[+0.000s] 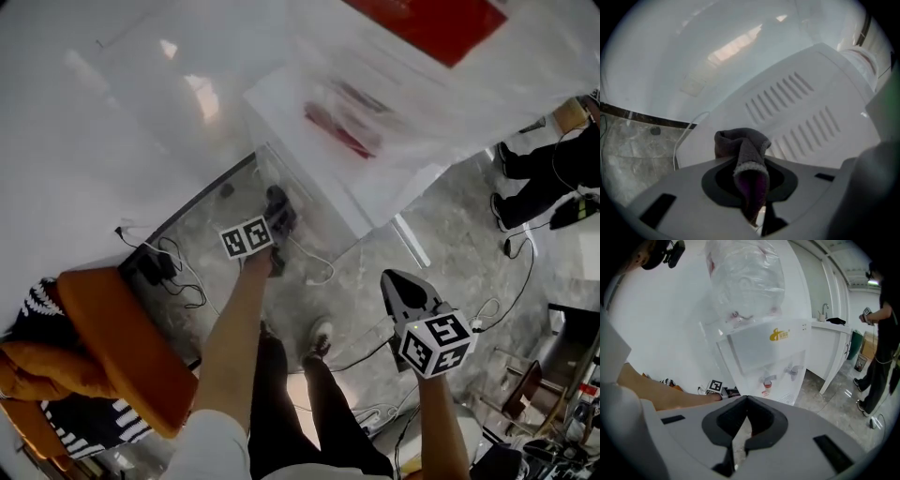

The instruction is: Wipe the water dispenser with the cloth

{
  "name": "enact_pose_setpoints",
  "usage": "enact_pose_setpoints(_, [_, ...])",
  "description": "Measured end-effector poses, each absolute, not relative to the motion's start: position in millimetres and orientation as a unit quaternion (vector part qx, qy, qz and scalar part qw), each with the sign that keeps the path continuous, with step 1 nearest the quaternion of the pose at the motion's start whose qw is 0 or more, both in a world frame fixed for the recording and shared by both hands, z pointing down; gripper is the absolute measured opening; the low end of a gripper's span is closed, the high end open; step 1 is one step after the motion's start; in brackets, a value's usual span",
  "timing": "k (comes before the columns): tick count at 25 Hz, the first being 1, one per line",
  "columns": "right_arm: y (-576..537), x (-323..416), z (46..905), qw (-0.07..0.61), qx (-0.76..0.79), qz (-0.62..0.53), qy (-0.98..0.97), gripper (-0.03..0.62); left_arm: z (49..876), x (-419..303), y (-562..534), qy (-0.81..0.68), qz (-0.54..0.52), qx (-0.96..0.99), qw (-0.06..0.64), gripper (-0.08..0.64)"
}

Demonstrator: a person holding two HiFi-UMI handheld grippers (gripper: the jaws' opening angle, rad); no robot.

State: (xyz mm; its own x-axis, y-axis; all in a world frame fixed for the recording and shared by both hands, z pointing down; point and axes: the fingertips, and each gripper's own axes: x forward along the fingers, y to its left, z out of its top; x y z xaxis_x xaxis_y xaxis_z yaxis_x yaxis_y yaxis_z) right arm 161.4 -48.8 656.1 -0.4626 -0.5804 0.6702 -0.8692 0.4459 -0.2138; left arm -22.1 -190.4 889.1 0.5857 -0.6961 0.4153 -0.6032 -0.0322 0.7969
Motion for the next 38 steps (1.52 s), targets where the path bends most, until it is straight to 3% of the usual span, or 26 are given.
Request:
enact_pose_setpoints(12, [-37.7,169.9,706.4,0.296,0.428,0.312,-0.795,0.015,957.3,60.3,-104.7,-0.414,-0.094,0.637,0.644,0.071])
enact_pose_setpoints(27, [-50.5,102.3,812.5,0.388,0.376,0.324,-0.777,0.015,1050.2,-41.8,-199.3,-0.482,-0.077,0.627,0.608,0.071])
enact_pose_setpoints(38, [-47.3,28.0,874.5,0.400,0.345,0.369,-0.765,0.015,1067.1,-97.0,-260.8,-0.452,-0.119,0.664,0.584,0.075])
